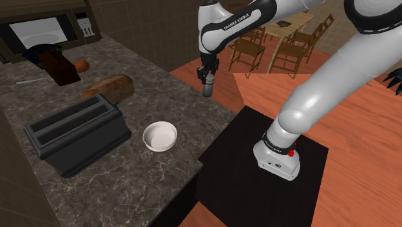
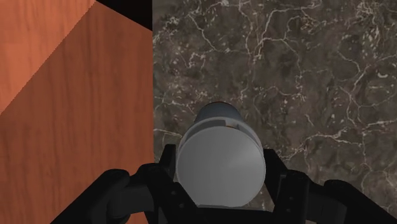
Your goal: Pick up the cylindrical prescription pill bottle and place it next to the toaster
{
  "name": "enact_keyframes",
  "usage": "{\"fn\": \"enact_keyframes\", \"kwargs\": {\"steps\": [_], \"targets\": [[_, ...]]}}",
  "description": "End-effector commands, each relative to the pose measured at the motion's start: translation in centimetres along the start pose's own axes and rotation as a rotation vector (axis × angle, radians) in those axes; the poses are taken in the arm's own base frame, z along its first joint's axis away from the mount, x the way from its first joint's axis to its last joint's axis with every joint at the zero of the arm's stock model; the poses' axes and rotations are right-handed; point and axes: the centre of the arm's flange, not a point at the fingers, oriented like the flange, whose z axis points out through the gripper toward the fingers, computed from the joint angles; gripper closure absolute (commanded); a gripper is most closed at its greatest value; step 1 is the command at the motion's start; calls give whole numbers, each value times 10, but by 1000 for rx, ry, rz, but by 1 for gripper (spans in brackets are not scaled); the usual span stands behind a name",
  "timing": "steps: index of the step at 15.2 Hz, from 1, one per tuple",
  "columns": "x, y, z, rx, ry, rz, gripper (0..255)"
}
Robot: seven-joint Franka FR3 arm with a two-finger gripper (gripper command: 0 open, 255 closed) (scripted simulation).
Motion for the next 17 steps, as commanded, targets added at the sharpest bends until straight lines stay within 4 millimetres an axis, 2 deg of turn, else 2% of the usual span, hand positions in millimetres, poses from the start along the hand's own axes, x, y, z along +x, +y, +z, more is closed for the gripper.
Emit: {"fn": "enact_keyframes", "kwargs": {"steps": [1, 17], "targets": [[-1, 2, -12, 0, 0, 0, 255], [-5, 9, -96, 0, 0, 0, 255]]}}
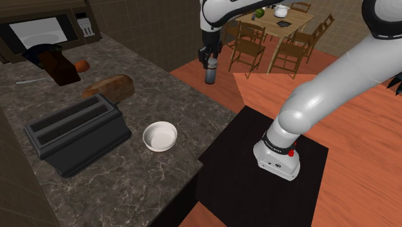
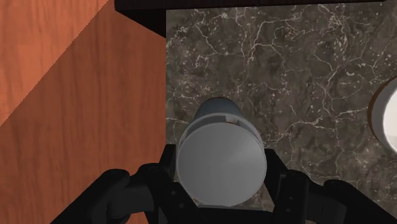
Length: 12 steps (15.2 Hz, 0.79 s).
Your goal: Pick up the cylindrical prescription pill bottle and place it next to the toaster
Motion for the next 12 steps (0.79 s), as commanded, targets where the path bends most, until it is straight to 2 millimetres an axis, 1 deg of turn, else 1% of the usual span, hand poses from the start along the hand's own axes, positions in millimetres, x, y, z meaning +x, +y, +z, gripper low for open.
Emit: {"fn": "enact_keyframes", "kwargs": {"steps": [1, 11, 12], "targets": [[-1, 1, -12, 0, 0, 0, 255], [-4, 5, -63, 0, 0, 0, 255], [3, -6, -65, 0, 0, 0, 255]]}}
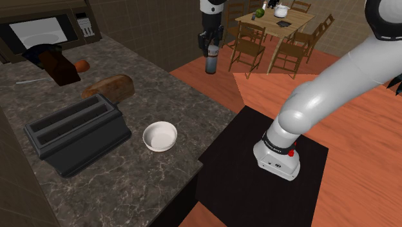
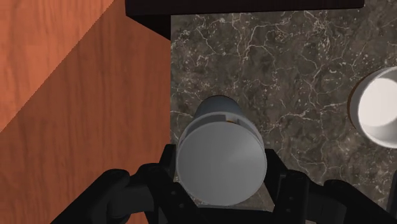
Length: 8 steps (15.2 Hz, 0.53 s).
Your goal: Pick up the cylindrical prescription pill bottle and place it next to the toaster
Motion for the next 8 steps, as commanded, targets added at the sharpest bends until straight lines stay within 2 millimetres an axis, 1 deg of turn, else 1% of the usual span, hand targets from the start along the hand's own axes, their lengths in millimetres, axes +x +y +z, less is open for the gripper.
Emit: {"fn": "enact_keyframes", "kwargs": {"steps": [1, 8], "targets": [[9, -19, -4, 0, 0, 0, 255], [57, -97, -13, 0, 0, 0, 255]]}}
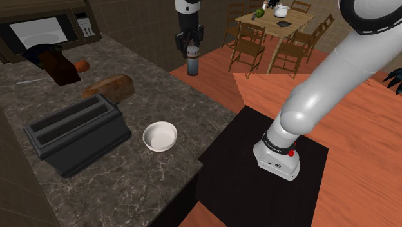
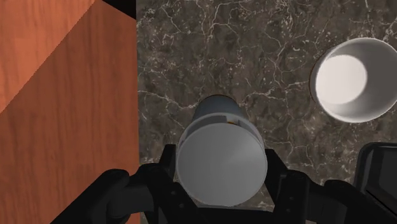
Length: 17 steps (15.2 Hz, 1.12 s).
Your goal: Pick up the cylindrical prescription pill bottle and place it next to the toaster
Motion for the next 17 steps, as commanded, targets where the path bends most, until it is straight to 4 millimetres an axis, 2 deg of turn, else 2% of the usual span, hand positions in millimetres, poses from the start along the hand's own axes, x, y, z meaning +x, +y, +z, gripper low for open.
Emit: {"fn": "enact_keyframes", "kwargs": {"steps": [1, 17], "targets": [[20, -25, -2, 1, 0, 1, 255], [128, -205, -23, 1, 0, 1, 255]]}}
